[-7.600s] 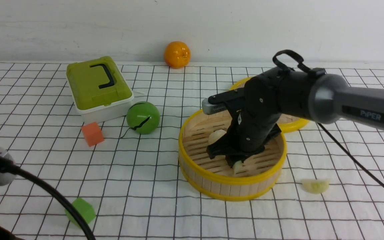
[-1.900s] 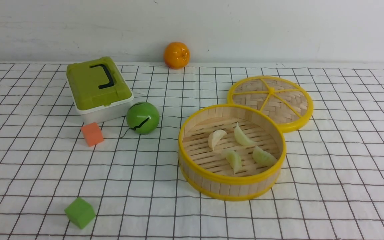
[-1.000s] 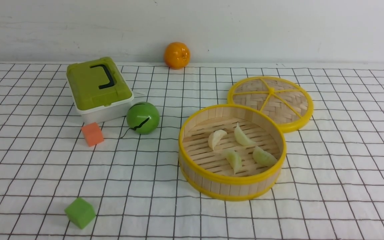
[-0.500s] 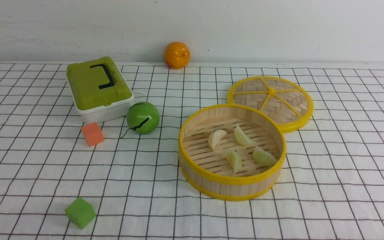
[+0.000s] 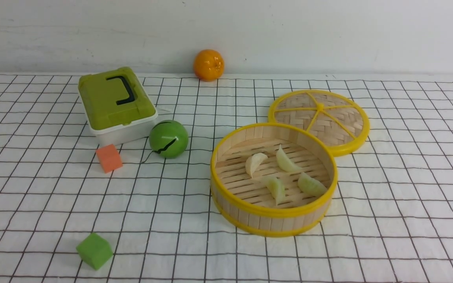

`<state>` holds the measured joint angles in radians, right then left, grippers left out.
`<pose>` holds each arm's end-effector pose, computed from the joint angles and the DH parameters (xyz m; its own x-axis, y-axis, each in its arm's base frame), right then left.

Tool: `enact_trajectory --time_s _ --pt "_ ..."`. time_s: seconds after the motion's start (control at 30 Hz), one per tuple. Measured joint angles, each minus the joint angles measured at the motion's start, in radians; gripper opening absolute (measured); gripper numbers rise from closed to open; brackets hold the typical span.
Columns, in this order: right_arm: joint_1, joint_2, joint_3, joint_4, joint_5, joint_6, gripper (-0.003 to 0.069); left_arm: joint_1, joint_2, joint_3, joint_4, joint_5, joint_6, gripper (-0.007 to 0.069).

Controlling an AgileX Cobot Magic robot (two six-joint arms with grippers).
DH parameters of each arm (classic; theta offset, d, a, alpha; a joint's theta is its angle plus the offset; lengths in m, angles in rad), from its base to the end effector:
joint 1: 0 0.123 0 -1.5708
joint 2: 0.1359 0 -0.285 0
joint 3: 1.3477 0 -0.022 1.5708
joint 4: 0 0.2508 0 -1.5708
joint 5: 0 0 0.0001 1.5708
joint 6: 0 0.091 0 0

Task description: Put the dumplings into the steamer on the table with the white tablecloth.

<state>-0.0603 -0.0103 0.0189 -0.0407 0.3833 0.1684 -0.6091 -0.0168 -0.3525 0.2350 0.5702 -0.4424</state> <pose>0.0521 -0.0045 0.1730 -0.2869 0.1478 -0.9465 0.1131 0.9863 0.1198 0.0248 -0.0033 0.2780 -0.1925 -0.1574 -0.9686 0.4314 0.8730 -0.2276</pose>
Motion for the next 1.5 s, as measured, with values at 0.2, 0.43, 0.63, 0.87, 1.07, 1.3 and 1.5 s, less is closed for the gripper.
enact_trajectory --time_s 0.2,0.43,0.63,0.87,1.07,1.3,1.5 --pt "0.000 0.000 0.000 0.000 0.000 0.000 -0.0003 0.007 0.000 0.074 -0.031 -0.071 0.019 0.0095" --pt "0.000 0.000 0.000 0.000 0.000 0.001 0.0001 0.333 0.000 0.223 -0.148 -0.285 0.190 -0.0013" --pt "0.000 0.000 0.000 0.000 0.000 0.001 0.0006 0.606 0.000 0.361 -0.186 -0.426 0.215 -0.0013" --pt "0.000 0.000 0.000 0.000 0.000 0.001 0.0006 0.720 0.000 0.380 -0.186 -0.406 0.216 -0.0013" --pt "0.000 0.000 0.000 0.000 0.001 0.001 0.0007 0.727 0.000 0.382 -0.184 -0.323 0.217 -0.0013" --pt "0.000 0.000 0.000 0.000 0.001 0.001 0.0013 0.708 0.000 0.382 -0.176 -0.240 0.243 -0.0013" --pt "0.000 0.000 0.000 0.000 0.001 0.001 0.0028 0.672 0.000 0.382 -0.175 -0.226 0.288 -0.0013"
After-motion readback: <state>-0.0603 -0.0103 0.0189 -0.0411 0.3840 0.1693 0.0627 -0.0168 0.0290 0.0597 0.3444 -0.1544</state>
